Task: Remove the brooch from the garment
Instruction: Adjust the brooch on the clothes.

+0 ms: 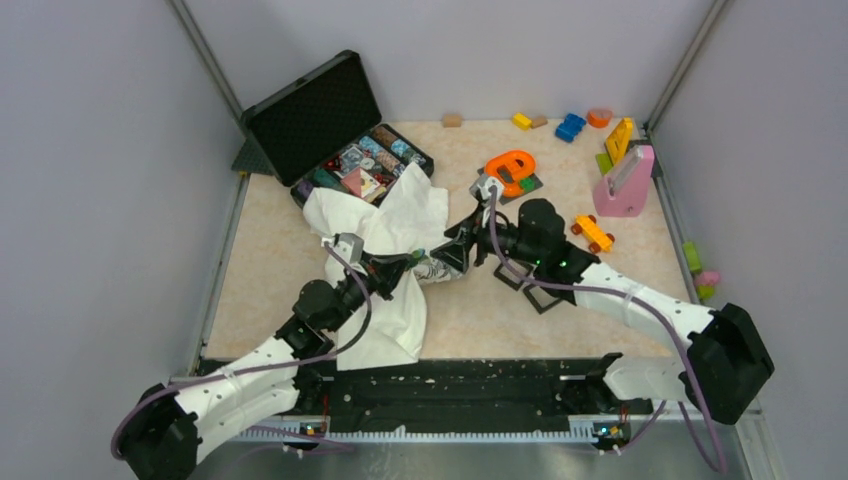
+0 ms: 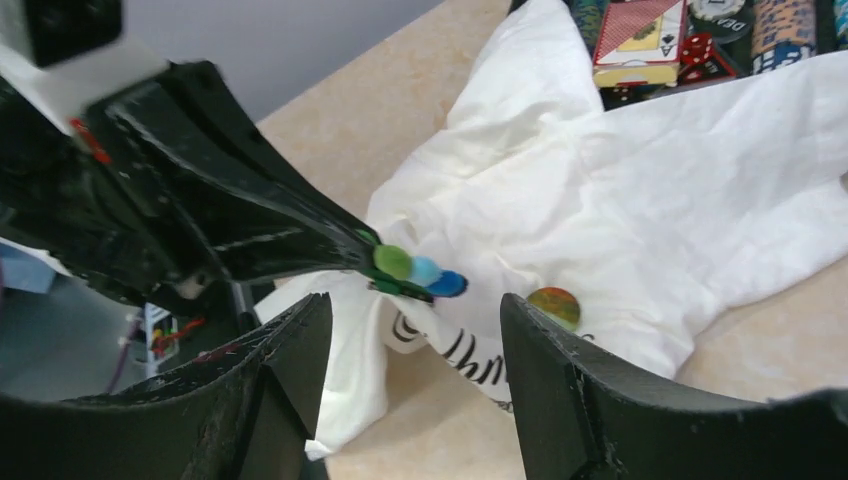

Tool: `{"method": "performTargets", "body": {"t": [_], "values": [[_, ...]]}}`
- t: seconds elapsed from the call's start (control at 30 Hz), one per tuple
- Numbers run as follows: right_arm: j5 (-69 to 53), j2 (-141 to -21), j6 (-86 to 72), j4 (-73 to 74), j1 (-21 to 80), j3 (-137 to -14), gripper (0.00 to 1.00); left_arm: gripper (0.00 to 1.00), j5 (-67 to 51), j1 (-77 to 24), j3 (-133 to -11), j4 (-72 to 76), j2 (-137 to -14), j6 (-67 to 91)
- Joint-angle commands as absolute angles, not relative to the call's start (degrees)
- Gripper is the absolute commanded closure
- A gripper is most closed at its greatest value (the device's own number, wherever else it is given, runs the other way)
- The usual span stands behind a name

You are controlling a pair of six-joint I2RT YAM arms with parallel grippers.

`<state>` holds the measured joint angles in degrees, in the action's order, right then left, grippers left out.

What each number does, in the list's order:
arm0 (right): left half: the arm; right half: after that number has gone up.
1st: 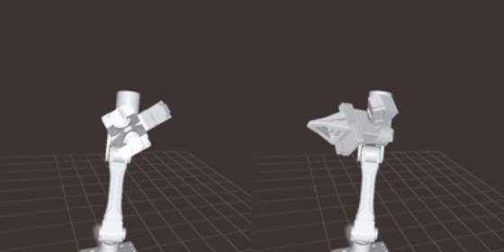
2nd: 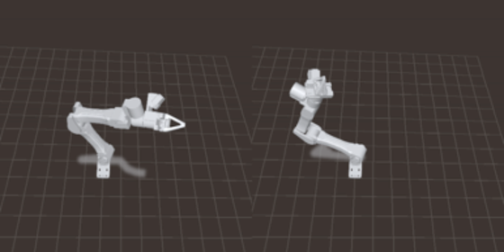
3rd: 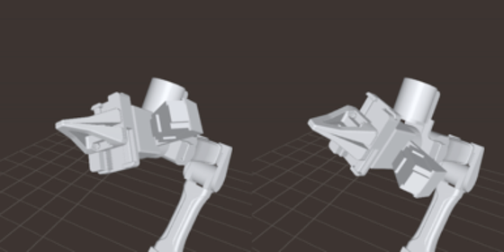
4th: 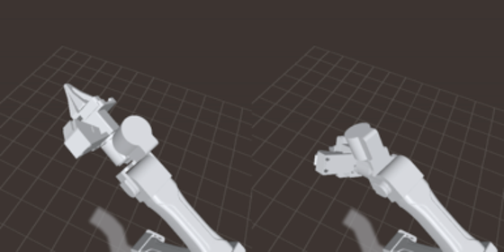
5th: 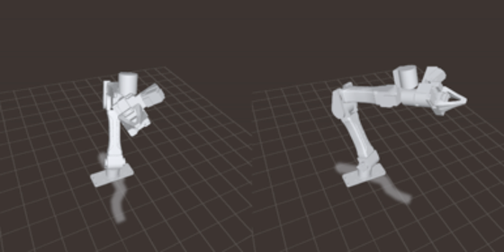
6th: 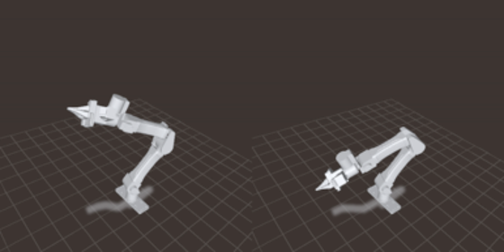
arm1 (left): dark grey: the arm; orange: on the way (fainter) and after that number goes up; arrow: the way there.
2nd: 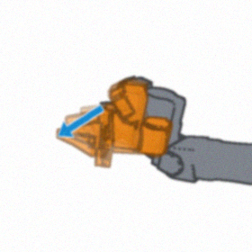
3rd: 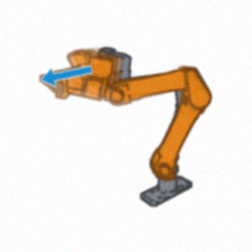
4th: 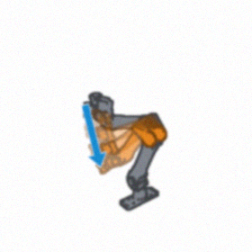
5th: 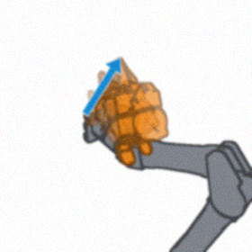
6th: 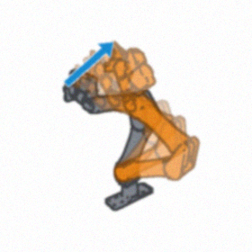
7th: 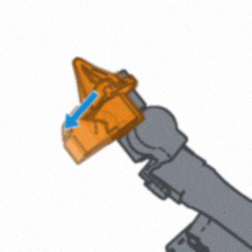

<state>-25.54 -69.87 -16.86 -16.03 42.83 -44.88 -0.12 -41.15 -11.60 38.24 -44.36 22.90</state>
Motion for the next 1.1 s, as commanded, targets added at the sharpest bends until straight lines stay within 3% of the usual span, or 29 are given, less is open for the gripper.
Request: {"method": "performTargets", "body": {"t": [0.0, 0.17, 0.27, 0.4, 0.63, 0.77, 0.93, 0.97, 1.07], "values": [[-30.4, -72.2, -2.4, -16.8, 41.9, -45.0, 0.36, 1.0, -5.0, -41.2, -15.0, 38.1, -40.0, 17.4], [-41.2, -72.9, 12.1, -35.9, 41.8, -35.4, 0.34, 1.0, -9.6, -41.3, -15.5, 34.5, -36.6, 13.5], [-37.8, -73.7, 14.4, -46.5, 41.5, -32.3, 0.35, 1.0, -12.6, -41.3, -16.0, 32.5, -35.7, 11.3], [-44.8, -77.9, 21.6, -36.2, 41.0, -39.3, 0.41, 1.0, -15.0, -41.3, -16.9, 30.7, -35.8, 9.8], [-49.1, -81.7, 26.7, -35.0, 41.0, -42.4, 0.47, 1.0, -16.6, -41.3, -17.3, 29.9, -36.9, 8.1], [-51.5, -83.1, 30.6, -28.1, 41.0, -45.4, 0.58, 1.0, -16.3, -41.4, -17.2, 30.1, -37.2, 7.4], [-53.8, -84.1, 33.1, -23.7, 41.1, -46.9, 0.6, 1.0, -16.1, -41.3, -17.3, 30.2, -37.7, 6.6], [-54.3, -84.3, 33.7, -22.9, 41.1, -47.3, 0.62, 1.0, -16.1, -41.4, -17.3, 30.2, -37.9, 6.5], [-54.9, -84.5, 35.6, -20.0, 41.2, -48.5, 0.91, 1.0, -16.2, -41.3, -17.4, 30.0, -38.3, 6.3]]}}
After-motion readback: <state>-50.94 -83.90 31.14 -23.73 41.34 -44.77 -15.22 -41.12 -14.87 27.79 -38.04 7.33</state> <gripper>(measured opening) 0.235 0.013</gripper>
